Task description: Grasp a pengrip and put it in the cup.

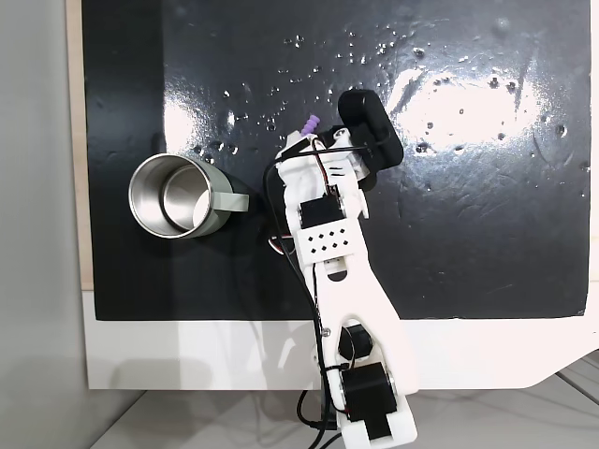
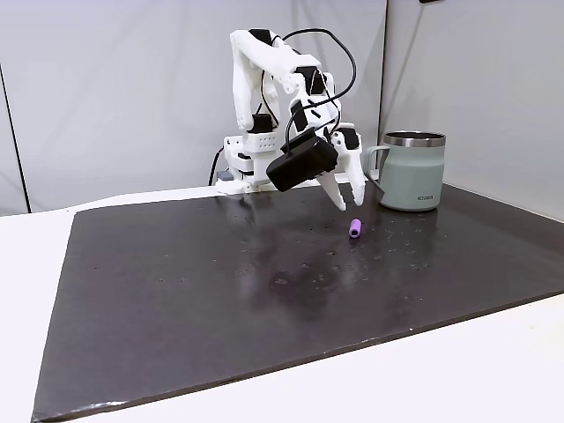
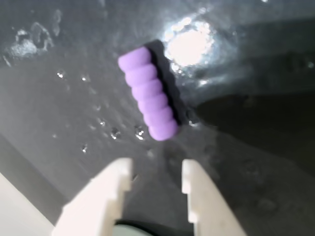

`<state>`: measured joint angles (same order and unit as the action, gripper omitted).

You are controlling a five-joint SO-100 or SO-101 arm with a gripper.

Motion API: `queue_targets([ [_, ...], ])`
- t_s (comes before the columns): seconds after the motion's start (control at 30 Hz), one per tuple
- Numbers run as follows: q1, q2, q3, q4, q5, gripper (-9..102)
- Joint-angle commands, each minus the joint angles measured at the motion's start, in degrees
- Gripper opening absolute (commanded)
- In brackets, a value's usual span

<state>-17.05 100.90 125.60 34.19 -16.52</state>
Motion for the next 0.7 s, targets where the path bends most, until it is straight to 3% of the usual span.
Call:
queue_targets([
  [0.0,-0.44,0.0,-4.57,-0.88,-2.64,19],
  [0.67,7.29,-7.82,-15.29,6.5,-11.25,21],
])
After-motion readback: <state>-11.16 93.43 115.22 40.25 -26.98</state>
